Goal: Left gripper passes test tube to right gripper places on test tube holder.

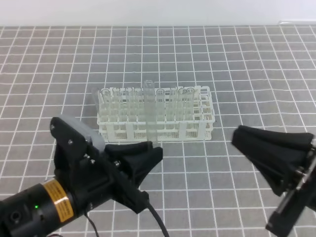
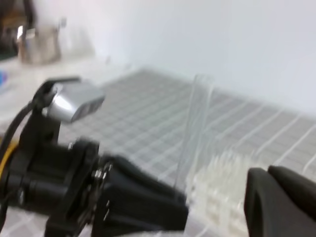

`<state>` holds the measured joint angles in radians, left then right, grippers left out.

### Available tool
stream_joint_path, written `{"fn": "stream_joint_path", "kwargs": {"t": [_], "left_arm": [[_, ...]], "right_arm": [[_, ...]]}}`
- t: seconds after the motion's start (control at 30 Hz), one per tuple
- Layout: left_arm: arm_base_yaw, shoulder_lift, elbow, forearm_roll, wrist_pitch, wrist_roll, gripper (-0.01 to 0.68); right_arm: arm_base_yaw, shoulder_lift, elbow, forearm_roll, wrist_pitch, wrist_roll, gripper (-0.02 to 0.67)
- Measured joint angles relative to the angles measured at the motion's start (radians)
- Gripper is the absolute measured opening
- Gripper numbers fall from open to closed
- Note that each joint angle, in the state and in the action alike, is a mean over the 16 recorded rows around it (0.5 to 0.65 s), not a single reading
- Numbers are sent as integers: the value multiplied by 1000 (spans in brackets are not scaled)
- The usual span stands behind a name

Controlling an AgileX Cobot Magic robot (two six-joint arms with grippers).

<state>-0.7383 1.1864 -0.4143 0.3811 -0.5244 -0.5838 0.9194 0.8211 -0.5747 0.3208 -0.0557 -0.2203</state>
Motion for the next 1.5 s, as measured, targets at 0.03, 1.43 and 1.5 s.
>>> {"fn": "stream_joint_path", "kwargs": {"t": [0.03,1.43,1.5], "left_arm": [[0,12,0,10,-17,3,58],[0,79,1,67,-154,115,34],[0,79,1,65,-163,115,34]], "right_arm": [[5,-11,23,-3,-37,-5,-13],[41,221,8,-61,-397,197,436],[41,234,1,-70,-405,211,435]]}}
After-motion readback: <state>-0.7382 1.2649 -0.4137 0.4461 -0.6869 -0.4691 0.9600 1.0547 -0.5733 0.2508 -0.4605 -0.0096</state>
